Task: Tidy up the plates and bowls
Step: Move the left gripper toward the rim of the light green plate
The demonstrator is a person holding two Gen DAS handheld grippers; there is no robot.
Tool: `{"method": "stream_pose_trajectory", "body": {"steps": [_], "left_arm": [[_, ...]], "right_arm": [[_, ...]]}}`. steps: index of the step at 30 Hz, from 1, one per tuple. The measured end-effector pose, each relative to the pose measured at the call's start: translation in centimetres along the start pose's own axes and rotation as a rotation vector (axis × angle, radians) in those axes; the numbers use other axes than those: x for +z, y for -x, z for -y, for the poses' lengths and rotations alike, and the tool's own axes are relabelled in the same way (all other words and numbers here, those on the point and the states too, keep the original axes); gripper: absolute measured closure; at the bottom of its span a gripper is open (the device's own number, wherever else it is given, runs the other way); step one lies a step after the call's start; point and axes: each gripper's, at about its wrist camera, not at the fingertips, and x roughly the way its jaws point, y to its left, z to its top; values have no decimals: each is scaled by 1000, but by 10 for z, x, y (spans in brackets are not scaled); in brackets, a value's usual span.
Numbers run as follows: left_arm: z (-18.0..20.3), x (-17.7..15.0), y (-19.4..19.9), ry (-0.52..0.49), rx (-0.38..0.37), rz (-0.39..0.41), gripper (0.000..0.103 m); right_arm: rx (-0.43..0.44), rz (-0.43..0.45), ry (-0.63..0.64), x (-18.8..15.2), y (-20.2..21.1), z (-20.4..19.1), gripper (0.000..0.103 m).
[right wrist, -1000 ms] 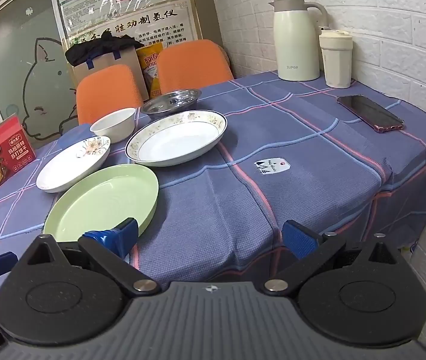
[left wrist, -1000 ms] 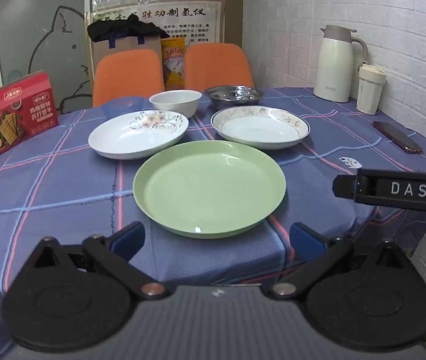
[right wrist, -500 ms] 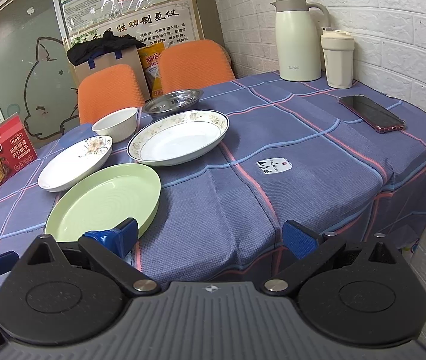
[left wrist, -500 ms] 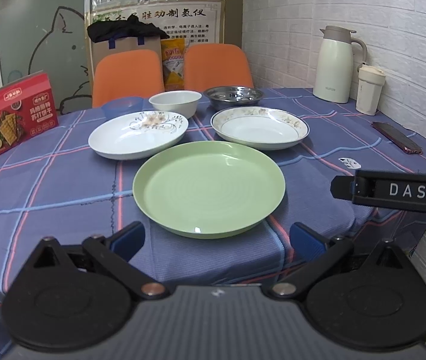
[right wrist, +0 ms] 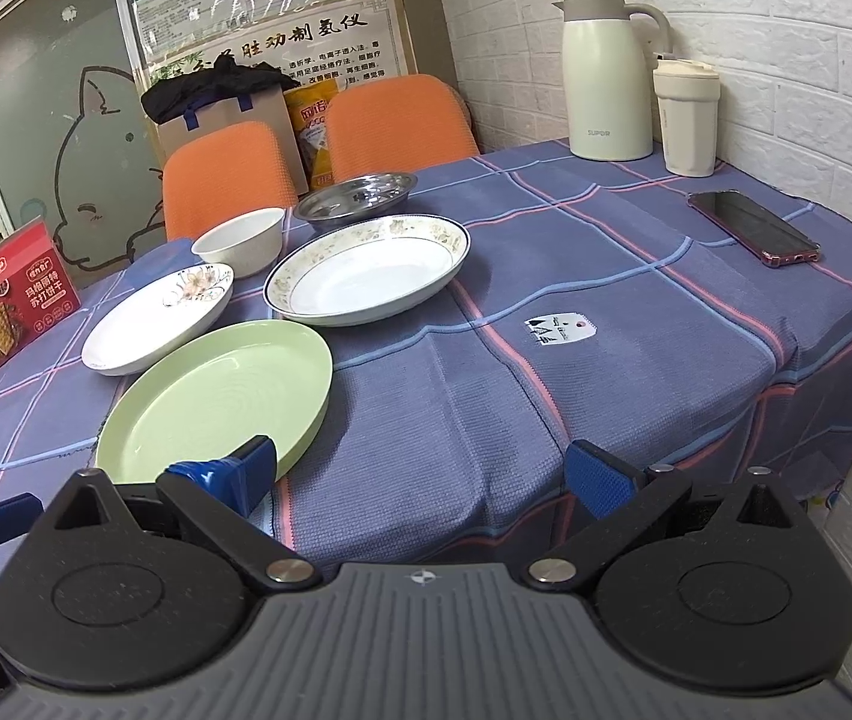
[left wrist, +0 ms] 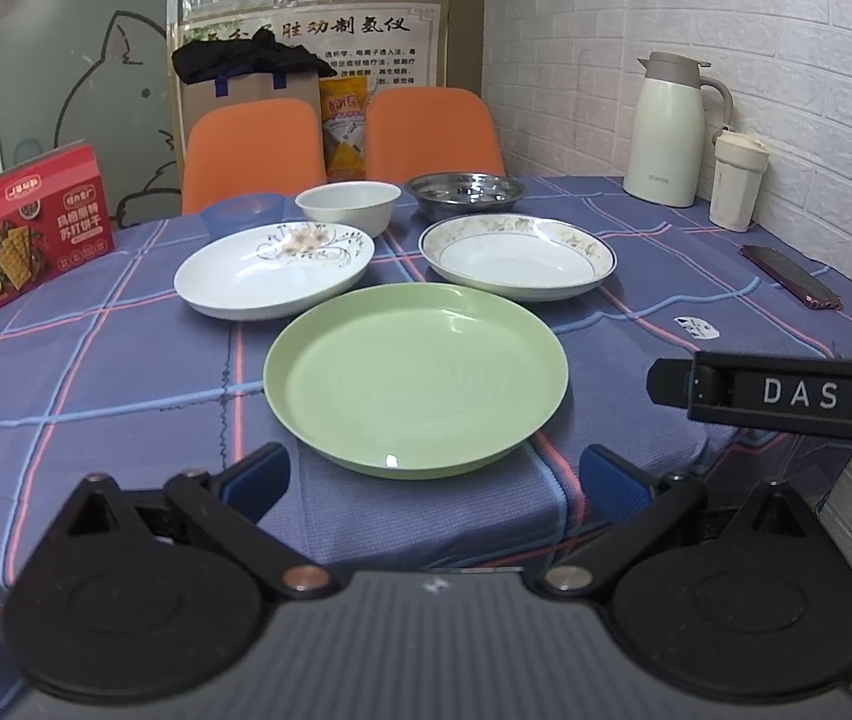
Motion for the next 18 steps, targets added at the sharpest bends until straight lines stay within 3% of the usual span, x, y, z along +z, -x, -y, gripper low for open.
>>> {"method": "stream_pose_trajectory", "body": {"steps": [18], "left_arm": [[-3,0,-2,1,-21,-3,1]], "right_arm": [[6,-17,10,-2,-4,-6,13]]}}
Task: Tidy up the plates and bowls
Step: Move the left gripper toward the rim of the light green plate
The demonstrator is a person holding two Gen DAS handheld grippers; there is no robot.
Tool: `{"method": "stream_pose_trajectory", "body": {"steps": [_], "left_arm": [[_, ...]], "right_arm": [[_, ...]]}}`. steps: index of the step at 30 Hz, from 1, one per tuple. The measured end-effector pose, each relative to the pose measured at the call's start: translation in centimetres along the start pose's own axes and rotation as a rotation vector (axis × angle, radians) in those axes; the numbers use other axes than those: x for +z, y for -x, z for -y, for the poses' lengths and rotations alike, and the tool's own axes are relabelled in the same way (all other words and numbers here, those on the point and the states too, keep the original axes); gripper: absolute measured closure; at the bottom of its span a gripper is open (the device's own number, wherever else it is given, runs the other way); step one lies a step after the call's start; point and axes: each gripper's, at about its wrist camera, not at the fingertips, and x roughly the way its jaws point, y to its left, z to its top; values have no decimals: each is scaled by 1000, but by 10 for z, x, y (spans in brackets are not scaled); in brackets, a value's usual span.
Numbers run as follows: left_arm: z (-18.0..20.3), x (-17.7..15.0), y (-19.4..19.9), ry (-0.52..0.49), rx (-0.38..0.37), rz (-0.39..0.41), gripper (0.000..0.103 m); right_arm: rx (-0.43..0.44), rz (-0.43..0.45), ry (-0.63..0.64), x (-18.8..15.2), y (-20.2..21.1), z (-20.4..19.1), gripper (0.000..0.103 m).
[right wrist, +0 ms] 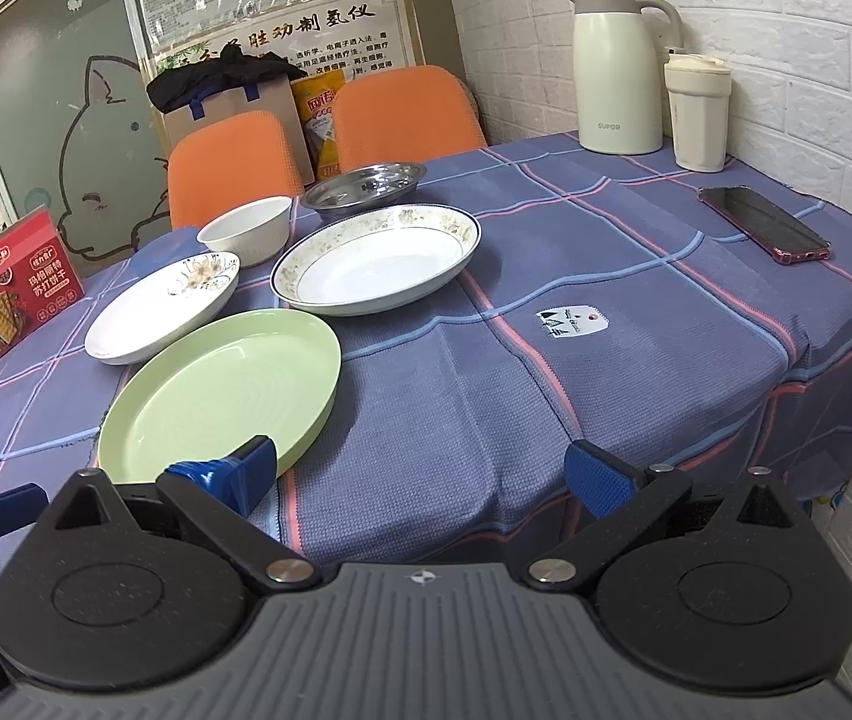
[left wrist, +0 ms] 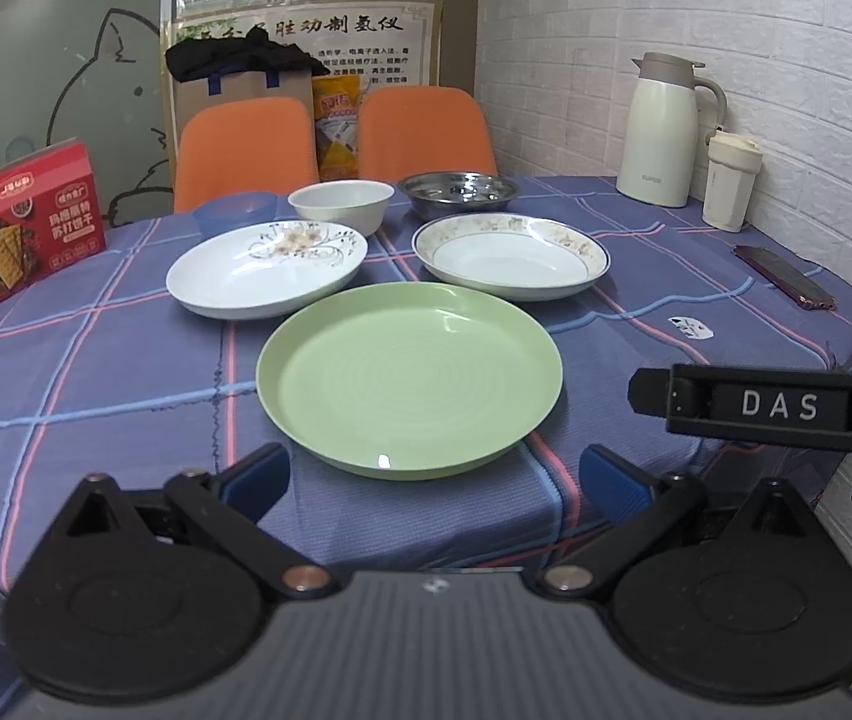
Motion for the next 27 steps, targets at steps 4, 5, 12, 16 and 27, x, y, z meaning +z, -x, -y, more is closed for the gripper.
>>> {"method": "stream_pose_trajectory", "body": {"steps": [4,5,12,16,27], "left_arm": [[-2,1,-1,5,-5,1,1],[-2,2,-1,7,-5,3,1],[-6,8,-10,12,-5,-7,1],[-9,14,-18,16,0,-21,1],[-46,45,-39,44,34,-62,1]], "right_arm": [[3,0,0,-1,-1,0,13],[3,0,0,-1,-1,-1,13],[4,-23,-7,4,-14,-1,13],[8,-38,-10,9,-21,-2,13],[57,-72,27,27,-46,-8,13]]}}
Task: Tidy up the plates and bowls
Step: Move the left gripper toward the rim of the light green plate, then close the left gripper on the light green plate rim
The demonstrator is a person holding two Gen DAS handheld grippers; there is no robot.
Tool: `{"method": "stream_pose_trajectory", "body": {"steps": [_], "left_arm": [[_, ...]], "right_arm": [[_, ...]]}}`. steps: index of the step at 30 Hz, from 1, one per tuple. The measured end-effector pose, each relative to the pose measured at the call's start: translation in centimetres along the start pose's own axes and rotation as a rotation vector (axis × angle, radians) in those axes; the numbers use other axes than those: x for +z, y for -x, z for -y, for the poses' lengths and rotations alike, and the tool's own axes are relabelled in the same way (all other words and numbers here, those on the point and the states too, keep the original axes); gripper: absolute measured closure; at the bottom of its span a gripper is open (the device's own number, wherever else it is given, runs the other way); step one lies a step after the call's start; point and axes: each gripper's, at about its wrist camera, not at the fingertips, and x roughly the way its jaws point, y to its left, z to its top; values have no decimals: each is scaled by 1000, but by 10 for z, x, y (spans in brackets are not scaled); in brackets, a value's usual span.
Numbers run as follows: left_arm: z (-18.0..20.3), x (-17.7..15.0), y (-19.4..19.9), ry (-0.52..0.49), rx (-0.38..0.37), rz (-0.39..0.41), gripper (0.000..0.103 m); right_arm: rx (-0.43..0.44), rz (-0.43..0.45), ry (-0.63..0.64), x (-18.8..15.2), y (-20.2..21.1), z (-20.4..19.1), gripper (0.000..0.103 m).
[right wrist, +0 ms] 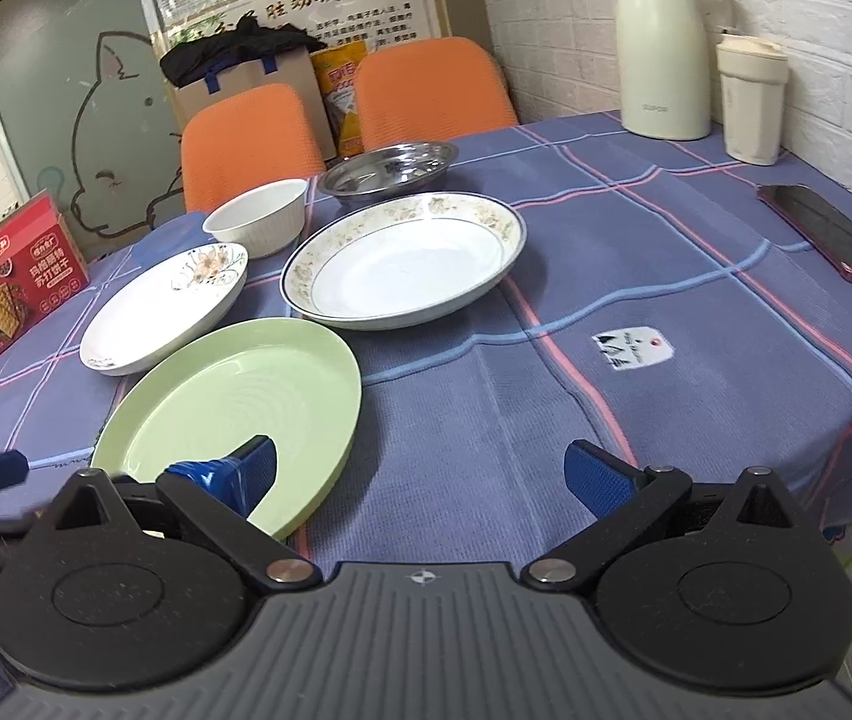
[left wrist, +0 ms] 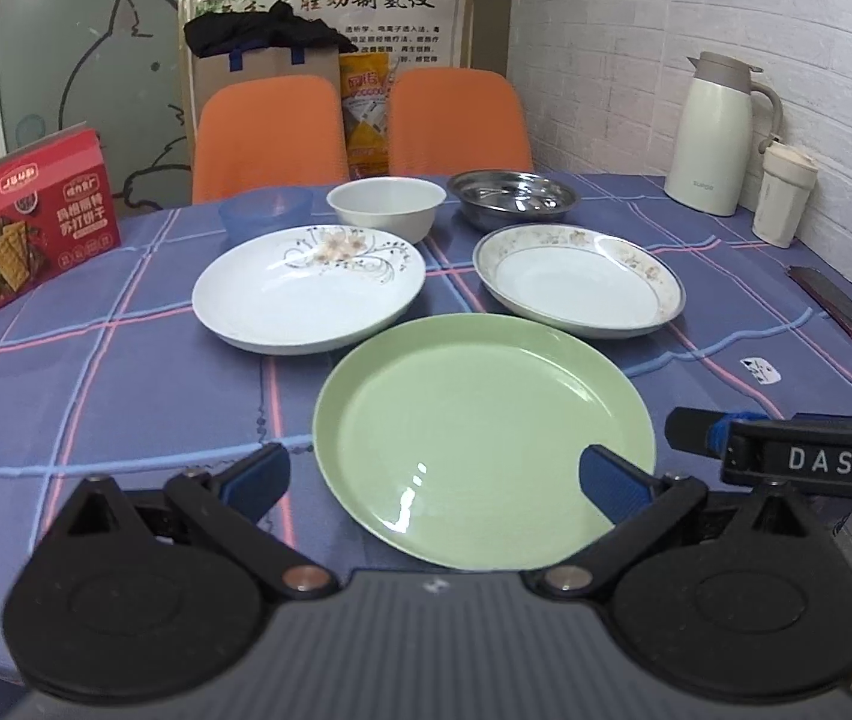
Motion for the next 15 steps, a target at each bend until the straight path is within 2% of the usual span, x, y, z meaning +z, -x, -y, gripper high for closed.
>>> {"method": "stream_pose_trajectory", "body": {"steps": [6,11,15], "left_arm": [[-37,15,-24,100,16,-58,1],[-48,20,-58,144,23,-144,1],[-51,21,-77,147,31,-193,1]], "right_arm": [[25,-51,39,14,-32,-5,13],[49,-107,86,13,-53,-16,13],[32,-102,164,9,-55,-31,12]]}}
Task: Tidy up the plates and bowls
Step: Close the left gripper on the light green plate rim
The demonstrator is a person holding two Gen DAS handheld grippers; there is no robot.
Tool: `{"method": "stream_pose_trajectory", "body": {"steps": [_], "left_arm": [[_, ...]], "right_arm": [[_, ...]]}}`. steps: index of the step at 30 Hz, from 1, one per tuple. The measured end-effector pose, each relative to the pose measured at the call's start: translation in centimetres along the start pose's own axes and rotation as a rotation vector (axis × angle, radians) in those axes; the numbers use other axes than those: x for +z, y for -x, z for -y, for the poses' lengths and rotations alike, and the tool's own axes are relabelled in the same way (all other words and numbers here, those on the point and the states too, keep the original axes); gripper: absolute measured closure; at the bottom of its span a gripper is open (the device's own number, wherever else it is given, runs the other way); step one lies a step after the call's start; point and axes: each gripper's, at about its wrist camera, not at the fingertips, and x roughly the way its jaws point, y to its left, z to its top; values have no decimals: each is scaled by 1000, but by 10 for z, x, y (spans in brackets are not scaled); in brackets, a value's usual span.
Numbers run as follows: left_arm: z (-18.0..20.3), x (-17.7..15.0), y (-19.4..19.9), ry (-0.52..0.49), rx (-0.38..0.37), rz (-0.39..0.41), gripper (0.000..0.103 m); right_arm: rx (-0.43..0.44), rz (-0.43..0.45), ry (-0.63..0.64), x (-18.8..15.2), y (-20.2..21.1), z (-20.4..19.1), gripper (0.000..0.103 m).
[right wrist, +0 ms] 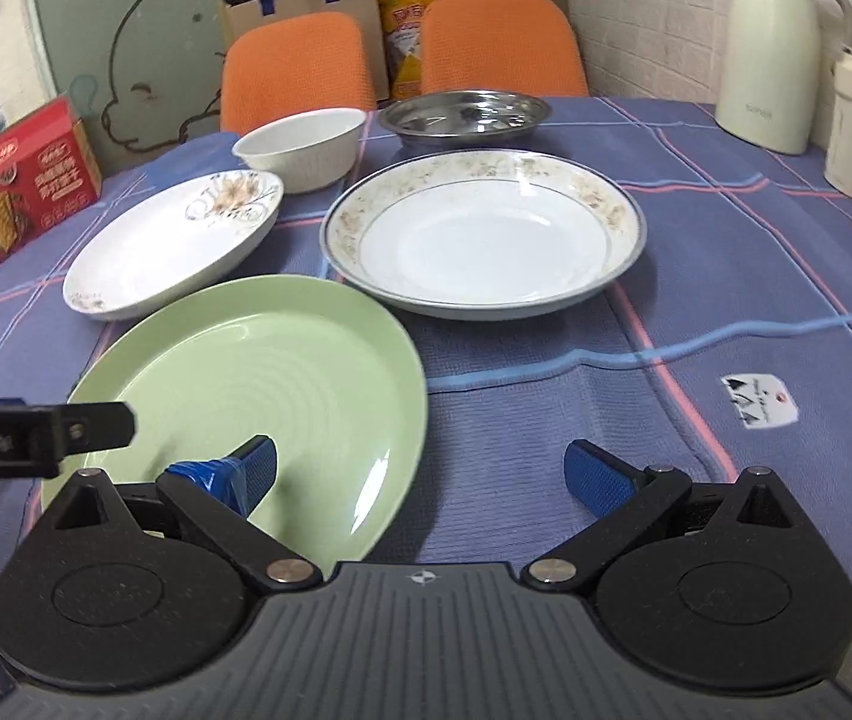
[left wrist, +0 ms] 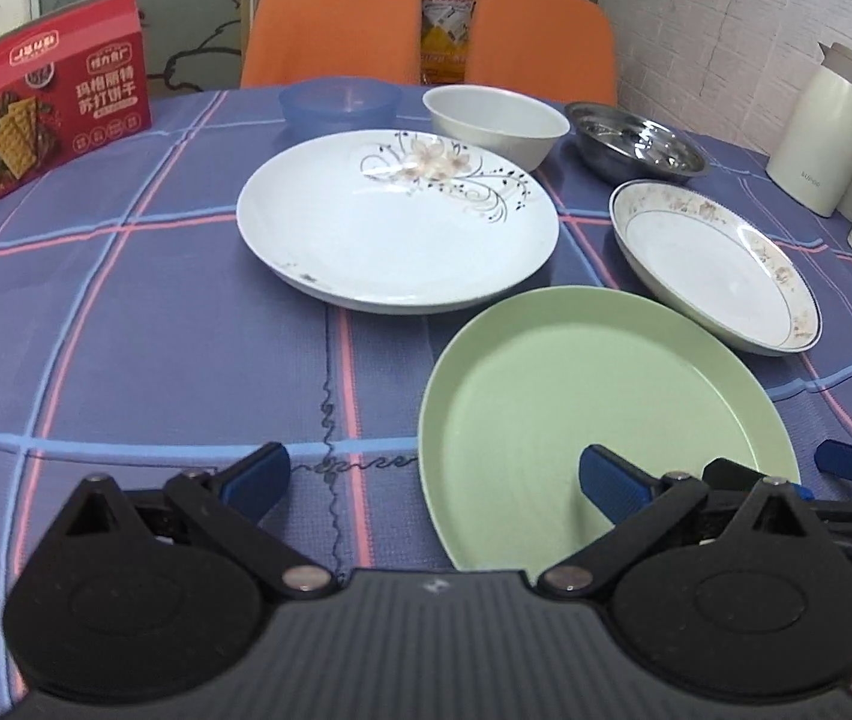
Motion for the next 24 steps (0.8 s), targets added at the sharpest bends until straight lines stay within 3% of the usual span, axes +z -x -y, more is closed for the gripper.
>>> {"method": "stream_pose_trajectory", "body": {"steps": [3,8,14,16,21,24], "left_arm": [[0,0,-7,-17,-16,-13,1],[-6,-1,-6,-40,-70,-1,1],[-9,-1,-5,-57,-109,9,1],[-7,-1,-5,-64,-119,5,1],[-8,1,-6,-56,-131,3,3],[4,1,-9,-99,-102,-3,7]], "right_arm": [[-27,24,71,-5,-2,-9,12],[27,123,113,-19,1,-1,12],[69,58,144,-6,-1,-12,13],[100,69,174,-7,-2,-18,15],[74,86,136,-6,-4,-9,15],[77,93,146,-6,-7,-14,14]]}}
